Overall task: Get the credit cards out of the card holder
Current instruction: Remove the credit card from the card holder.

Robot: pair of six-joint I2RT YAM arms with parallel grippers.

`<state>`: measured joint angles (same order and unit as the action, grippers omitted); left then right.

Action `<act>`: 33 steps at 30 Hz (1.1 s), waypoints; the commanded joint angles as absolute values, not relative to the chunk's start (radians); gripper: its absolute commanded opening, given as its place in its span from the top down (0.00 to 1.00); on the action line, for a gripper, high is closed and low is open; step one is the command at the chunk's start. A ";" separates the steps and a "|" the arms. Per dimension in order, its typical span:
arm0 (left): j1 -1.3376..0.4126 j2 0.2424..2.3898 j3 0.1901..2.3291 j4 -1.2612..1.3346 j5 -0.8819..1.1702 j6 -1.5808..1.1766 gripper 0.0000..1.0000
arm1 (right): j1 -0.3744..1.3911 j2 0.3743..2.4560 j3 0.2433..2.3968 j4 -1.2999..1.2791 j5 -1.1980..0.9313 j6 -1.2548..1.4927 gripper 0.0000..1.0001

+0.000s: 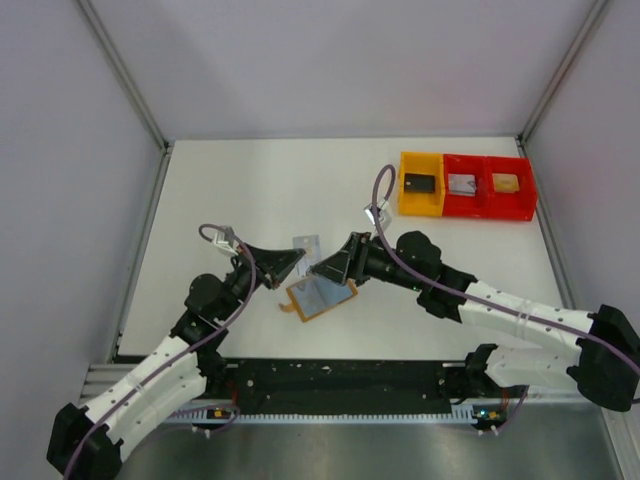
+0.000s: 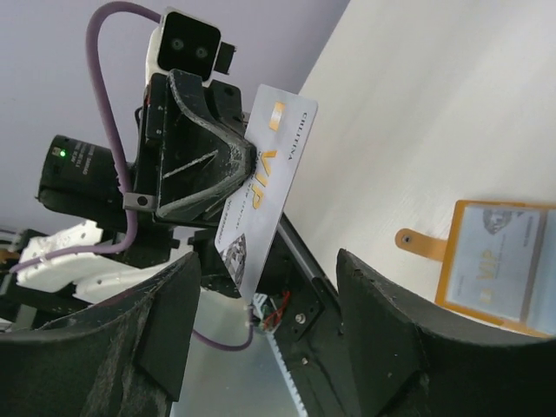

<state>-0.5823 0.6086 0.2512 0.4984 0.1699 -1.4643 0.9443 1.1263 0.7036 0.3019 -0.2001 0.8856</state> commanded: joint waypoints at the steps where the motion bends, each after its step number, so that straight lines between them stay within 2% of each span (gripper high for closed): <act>1: -0.586 0.586 0.239 0.581 0.163 -1.437 1.00 | 0.934 1.123 0.732 0.376 -0.224 0.948 0.41; 6: -0.584 0.597 0.230 0.615 0.169 -1.437 1.00 | 0.934 1.155 0.745 0.426 -0.290 0.957 0.51; 9: -0.586 0.609 0.236 0.624 0.181 -1.424 1.00 | 0.928 1.163 0.735 0.460 -0.305 0.972 0.63; 11: -0.586 0.612 0.241 0.624 0.193 -1.414 1.00 | 0.919 1.158 0.718 0.494 -0.317 0.988 0.72; 14: -0.584 0.609 0.245 0.623 0.216 -1.379 1.00 | 0.891 1.138 0.696 0.503 -0.344 0.999 0.97; 18: -0.584 0.611 0.270 0.554 0.252 -1.272 1.00 | 0.847 1.089 0.664 0.477 -0.376 0.997 1.00; 20: -0.584 0.604 0.268 0.534 0.262 -1.206 0.93 | 0.813 1.056 0.646 0.448 -0.396 0.983 1.00; 23: -0.584 0.594 0.316 0.406 0.296 -1.035 0.78 | 0.763 0.984 0.638 0.349 -0.437 0.908 1.00; 25: -0.583 0.600 0.379 0.283 0.327 -0.918 0.64 | 0.736 0.944 0.663 0.232 -0.457 0.830 1.00; 29: -0.581 0.623 0.480 0.128 0.400 -0.720 0.30 | 0.709 0.904 0.741 0.003 -0.515 0.654 1.00; 33: -0.580 0.658 0.589 0.005 0.492 -0.533 0.15 | 0.704 0.900 0.816 -0.178 -0.580 0.522 1.00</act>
